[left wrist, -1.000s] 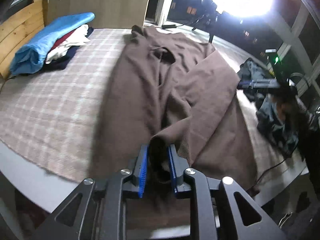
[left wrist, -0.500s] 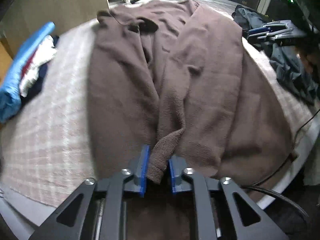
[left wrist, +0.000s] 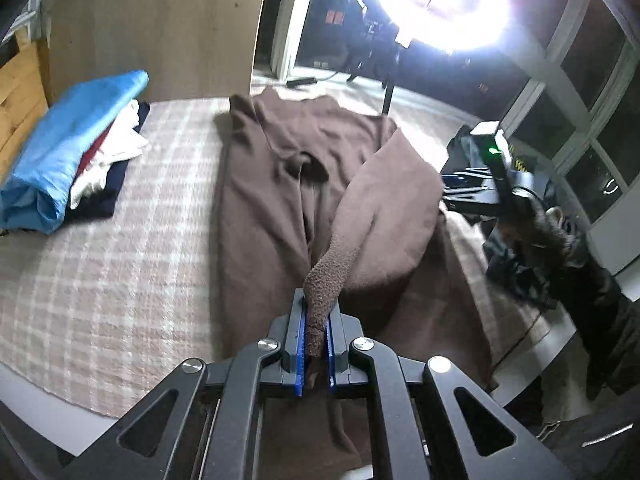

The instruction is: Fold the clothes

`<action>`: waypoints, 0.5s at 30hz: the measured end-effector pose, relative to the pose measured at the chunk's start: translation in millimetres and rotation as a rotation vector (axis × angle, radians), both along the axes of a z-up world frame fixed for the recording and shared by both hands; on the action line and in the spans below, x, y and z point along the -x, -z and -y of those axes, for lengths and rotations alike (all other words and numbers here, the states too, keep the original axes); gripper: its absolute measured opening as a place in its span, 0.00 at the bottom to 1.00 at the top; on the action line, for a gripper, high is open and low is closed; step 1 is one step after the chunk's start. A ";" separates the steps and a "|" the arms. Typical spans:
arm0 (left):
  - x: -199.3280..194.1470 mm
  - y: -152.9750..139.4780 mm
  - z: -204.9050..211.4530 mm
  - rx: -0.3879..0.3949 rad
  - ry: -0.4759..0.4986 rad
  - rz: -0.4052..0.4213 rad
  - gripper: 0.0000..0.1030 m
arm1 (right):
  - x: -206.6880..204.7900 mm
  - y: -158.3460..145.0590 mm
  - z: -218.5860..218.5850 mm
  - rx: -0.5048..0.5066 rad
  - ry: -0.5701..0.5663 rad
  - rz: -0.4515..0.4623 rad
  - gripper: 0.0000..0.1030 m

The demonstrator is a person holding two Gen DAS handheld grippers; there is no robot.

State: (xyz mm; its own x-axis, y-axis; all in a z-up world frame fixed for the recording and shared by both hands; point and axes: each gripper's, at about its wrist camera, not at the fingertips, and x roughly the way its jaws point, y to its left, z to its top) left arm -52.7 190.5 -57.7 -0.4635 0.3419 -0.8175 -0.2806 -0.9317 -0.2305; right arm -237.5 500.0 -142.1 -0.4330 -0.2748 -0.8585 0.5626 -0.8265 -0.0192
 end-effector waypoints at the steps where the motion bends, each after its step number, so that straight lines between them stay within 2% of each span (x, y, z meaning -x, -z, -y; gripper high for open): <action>1: -2.0 -2.4 0.2 -0.004 0.001 -0.004 0.06 | 6.4 -0.2 -4.4 0.015 0.026 0.007 0.37; 6: -4.9 5.7 -4.3 -0.015 0.015 0.029 0.06 | 16.4 -2.5 -36.6 0.013 0.098 0.041 0.36; 10: -3.0 31.2 -8.3 0.003 0.018 0.089 0.06 | 8.5 -12.2 -63.8 -0.031 0.201 0.036 0.38; 12: -0.6 44.8 -7.2 -0.003 0.013 0.121 0.06 | -10.9 -26.2 -74.4 0.057 0.227 0.049 0.38; 14: 0.5 52.3 -6.8 0.002 0.016 0.133 0.06 | -35.5 -38.1 -75.1 0.238 0.195 0.108 0.38; 15: 1.0 55.8 -6.7 0.004 0.018 0.138 0.06 | -44.0 -37.3 -67.6 0.282 0.171 0.136 0.39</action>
